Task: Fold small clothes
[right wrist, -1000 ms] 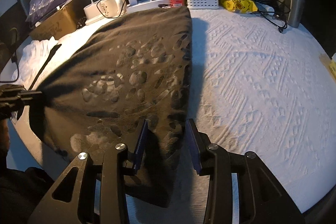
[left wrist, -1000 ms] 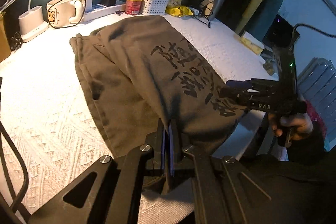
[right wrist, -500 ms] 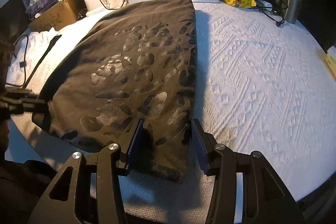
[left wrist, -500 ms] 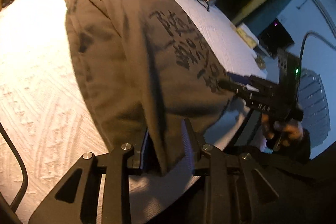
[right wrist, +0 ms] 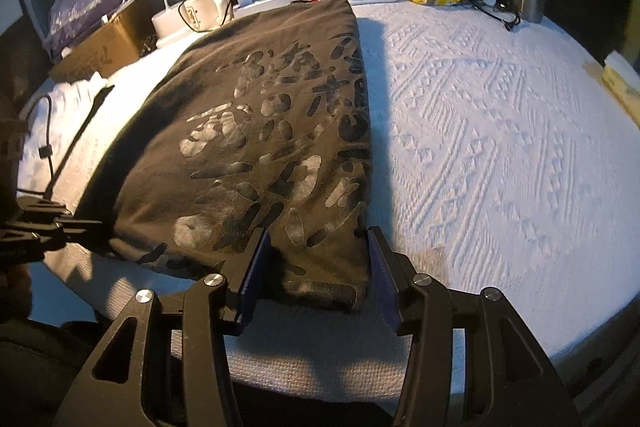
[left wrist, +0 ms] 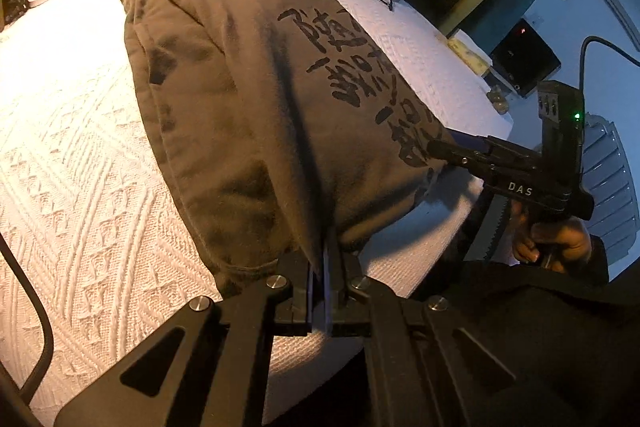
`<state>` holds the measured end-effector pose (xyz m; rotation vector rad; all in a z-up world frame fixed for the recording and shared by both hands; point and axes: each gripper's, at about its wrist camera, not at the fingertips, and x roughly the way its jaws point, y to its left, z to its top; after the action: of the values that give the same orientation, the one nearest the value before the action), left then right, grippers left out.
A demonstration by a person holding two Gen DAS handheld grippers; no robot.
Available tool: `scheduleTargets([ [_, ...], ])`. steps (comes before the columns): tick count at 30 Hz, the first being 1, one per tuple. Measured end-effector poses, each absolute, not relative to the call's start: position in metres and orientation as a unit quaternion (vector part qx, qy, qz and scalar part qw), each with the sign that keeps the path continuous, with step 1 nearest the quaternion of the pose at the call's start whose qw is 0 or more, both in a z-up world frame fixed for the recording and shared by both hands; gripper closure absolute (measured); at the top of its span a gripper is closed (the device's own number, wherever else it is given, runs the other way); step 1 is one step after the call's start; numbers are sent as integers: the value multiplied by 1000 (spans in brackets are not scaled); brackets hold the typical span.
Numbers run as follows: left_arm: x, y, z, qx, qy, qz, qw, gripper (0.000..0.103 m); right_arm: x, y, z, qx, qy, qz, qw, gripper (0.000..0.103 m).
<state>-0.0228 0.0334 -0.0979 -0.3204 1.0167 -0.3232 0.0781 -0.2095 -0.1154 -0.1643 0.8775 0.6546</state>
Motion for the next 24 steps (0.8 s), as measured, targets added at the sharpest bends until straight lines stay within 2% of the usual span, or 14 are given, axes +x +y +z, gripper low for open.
scheduleTargets([
  [4, -23, 30, -97, -132, 484, -143, 853, 101, 74, -205, -115, -90, 416, 318, 847, 60],
  [10, -26, 32, -98, -135, 485, -129, 854, 98, 66, -201, -117, -99, 404, 306, 856, 62],
  [15, -32, 35, -93, -126, 492, -117, 854, 98, 67, -206, -117, -94, 403, 313, 855, 72],
  [17, -32, 36, -92, -126, 495, -112, 852, 98, 68, -208, -117, -89, 405, 318, 853, 79],
  [24, -32, 36, -82, -103, 507, -108, 849, 98, 65, -208, -117, -85, 403, 318, 854, 81],
])
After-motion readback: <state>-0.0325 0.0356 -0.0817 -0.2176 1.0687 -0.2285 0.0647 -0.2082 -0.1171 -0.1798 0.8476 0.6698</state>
